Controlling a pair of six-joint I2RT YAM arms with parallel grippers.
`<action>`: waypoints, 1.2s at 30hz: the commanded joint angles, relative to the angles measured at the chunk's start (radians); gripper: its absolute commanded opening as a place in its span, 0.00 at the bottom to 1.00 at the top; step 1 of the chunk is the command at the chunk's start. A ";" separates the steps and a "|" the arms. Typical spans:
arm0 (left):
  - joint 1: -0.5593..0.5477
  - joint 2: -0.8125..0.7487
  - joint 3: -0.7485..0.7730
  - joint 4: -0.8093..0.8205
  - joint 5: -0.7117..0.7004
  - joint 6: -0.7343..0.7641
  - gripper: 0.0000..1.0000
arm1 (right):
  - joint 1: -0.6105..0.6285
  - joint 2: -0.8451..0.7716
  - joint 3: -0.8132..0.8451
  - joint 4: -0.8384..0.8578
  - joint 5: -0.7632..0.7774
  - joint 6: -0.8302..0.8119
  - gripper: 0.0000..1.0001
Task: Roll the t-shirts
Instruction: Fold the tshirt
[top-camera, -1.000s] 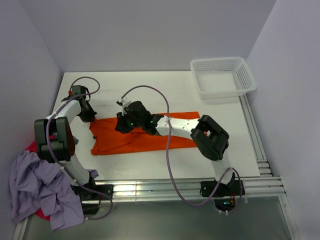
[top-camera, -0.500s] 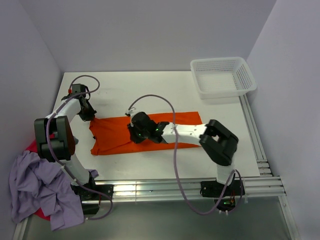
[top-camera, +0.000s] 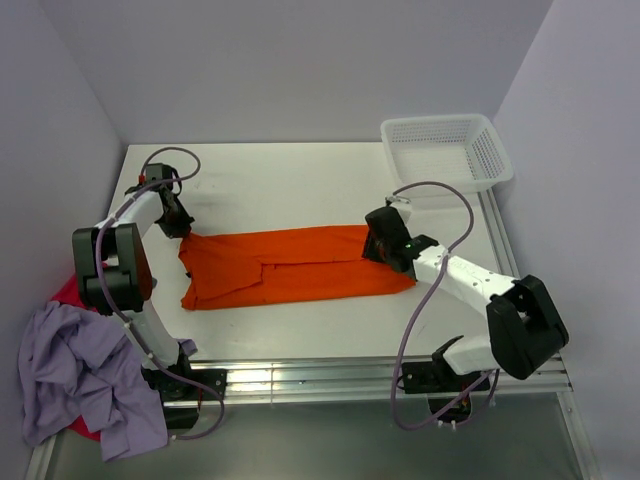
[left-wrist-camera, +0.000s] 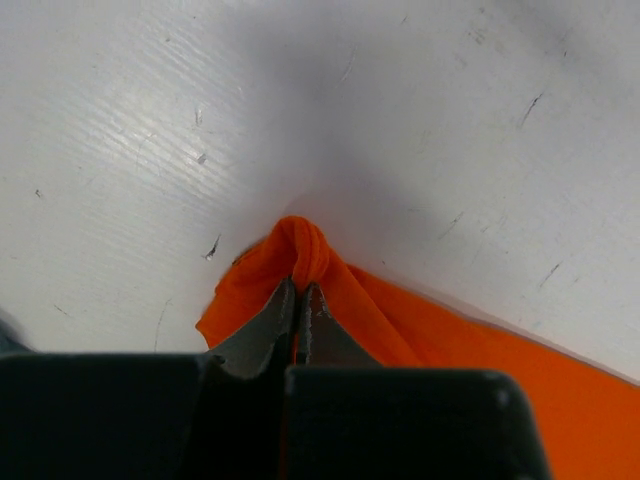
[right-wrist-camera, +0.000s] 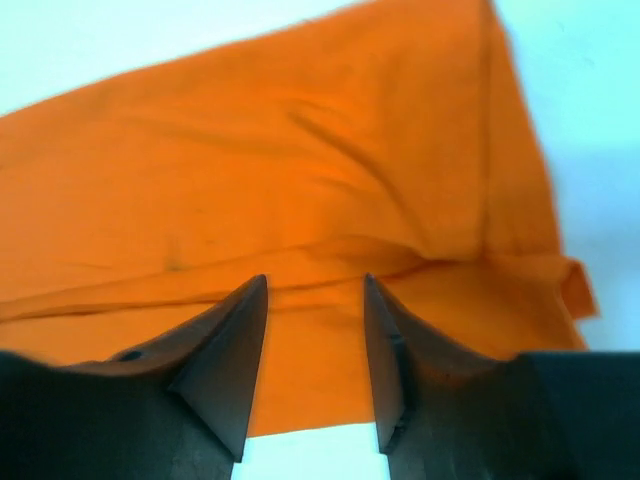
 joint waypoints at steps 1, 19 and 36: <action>0.000 0.012 0.051 -0.005 0.005 0.000 0.00 | -0.016 0.035 0.048 -0.116 0.096 0.110 0.53; -0.001 -0.025 0.045 0.027 0.022 -0.002 0.00 | -0.197 0.068 -0.069 -0.157 0.046 0.323 0.48; -0.009 0.013 0.105 0.009 -0.009 -0.005 0.00 | -0.222 0.120 -0.084 -0.156 0.015 0.385 0.00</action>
